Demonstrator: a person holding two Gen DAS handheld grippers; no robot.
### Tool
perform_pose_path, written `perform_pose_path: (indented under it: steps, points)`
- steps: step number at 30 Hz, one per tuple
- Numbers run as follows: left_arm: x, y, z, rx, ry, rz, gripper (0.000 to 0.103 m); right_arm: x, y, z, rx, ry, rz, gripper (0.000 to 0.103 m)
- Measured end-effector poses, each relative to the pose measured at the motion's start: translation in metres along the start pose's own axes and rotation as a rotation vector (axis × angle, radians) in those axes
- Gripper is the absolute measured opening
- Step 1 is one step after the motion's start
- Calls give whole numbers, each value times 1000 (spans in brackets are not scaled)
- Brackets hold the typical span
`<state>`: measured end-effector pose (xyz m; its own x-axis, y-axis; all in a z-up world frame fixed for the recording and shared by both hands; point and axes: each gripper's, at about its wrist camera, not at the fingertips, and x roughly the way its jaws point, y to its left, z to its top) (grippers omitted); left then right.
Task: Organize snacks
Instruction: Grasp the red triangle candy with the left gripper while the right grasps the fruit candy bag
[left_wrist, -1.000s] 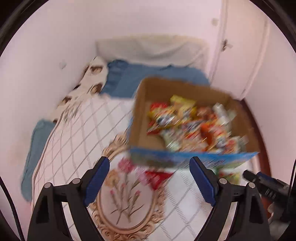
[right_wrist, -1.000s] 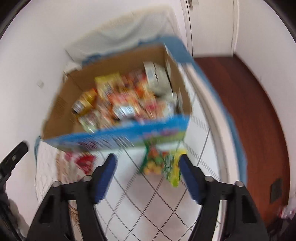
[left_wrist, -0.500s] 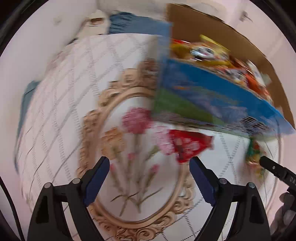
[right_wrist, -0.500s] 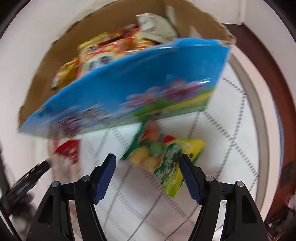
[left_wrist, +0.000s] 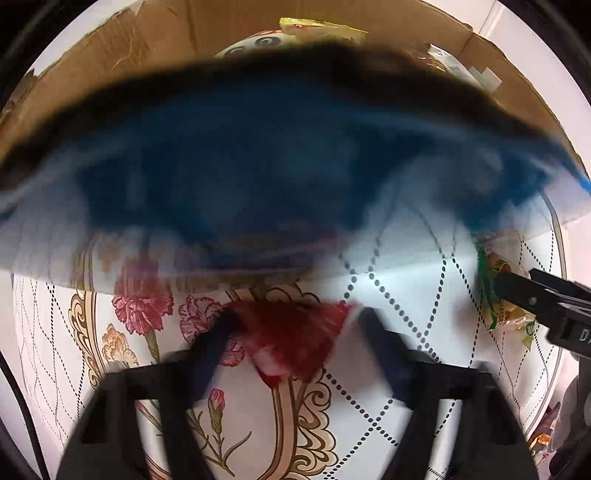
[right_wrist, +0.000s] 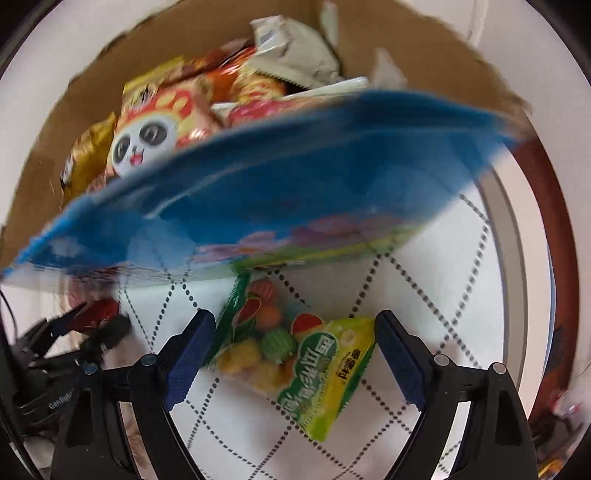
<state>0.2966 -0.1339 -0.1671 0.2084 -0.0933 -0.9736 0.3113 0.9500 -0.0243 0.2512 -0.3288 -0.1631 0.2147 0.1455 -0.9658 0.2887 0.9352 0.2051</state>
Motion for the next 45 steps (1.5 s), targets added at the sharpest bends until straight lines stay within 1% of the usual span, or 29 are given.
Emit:
perform_pose_path:
  steps: [1, 3, 6, 7, 8, 10, 12, 14, 17, 19, 20, 21, 22, 23, 25, 26, 28, 29, 31, 33, 36, 38, 41, 45]
  points:
    - [-1, -2, -2, 4, -4, -11, 56, -1, 3, -1, -10, 3, -7, 91]
    - [-5, -4, -8, 15, -23, -6, 55, -2, 12, -7, -39, 43, 2, 91]
    - [-6, -5, -19, 19, -14, -24, 55, -13, 21, -21, -74, 102, 101, 91]
    - [-6, -4, -20, 14, -12, -31, 55, -19, 23, -24, -78, 101, 126, 91]
    - [-6, -3, -23, 8, -10, -40, 55, -27, 24, -26, -92, 74, 137, 91]
    - [-7, -2, -28, 1, -8, -47, 55, -39, 27, -22, -175, 10, 93, 91]
    - [-7, 2, -33, -9, -8, -56, 55, -36, 33, -11, -262, -33, 29, 91]
    - [-7, 0, -36, -8, -7, -55, 55, -21, 40, 1, -361, -4, -4, 90]
    - [-8, -2, -42, 5, 1, -64, 55, -3, 53, 7, -510, 51, -7, 90]
    - [-17, -10, -40, 10, 1, -66, 55, 6, 63, 8, -586, 73, -30, 90]
    - [-17, -14, -46, 13, -2, -64, 55, 10, 67, 7, -619, 89, -27, 90]
    - [-21, -21, -46, 19, -2, -61, 55, 14, 70, 6, -634, 104, -43, 87]
    - [-23, -27, -47, 23, -1, -63, 55, 19, 72, 5, -639, 118, -63, 84]
    - [-23, -30, -49, 25, -1, -68, 55, 21, 74, 3, -634, 138, -58, 80]
    - [-23, -36, -53, 29, 1, -73, 55, 24, 79, 0, -612, 157, -65, 79]
    - [-23, -37, -55, 29, 2, -77, 55, 24, 79, -3, -592, 169, -53, 78]
    - [-23, -40, -58, 26, 3, -79, 55, 25, 75, -8, -524, 192, -34, 73]
    - [-22, -42, -59, 26, 3, -80, 55, 25, 74, -10, -498, 198, -24, 65]
    - [-20, -41, -59, 18, 8, -83, 55, 27, 68, -11, -425, 206, -23, 59]
    - [-18, -40, -62, 11, 11, -87, 55, 24, 61, -10, -366, 186, -14, 55]
    - [-23, -39, -61, 13, 4, -87, 55, 17, 51, -16, -325, 169, -5, 54]
    - [-27, -36, -62, 17, 13, -95, 55, 13, 48, -35, -323, 173, 8, 54]
    - [-27, -33, -77, 4, 34, -128, 55, 7, 46, -65, -336, 175, 8, 54]
    - [-28, -37, -105, -7, 73, -172, 55, 0, 42, -99, -308, 200, 36, 54]
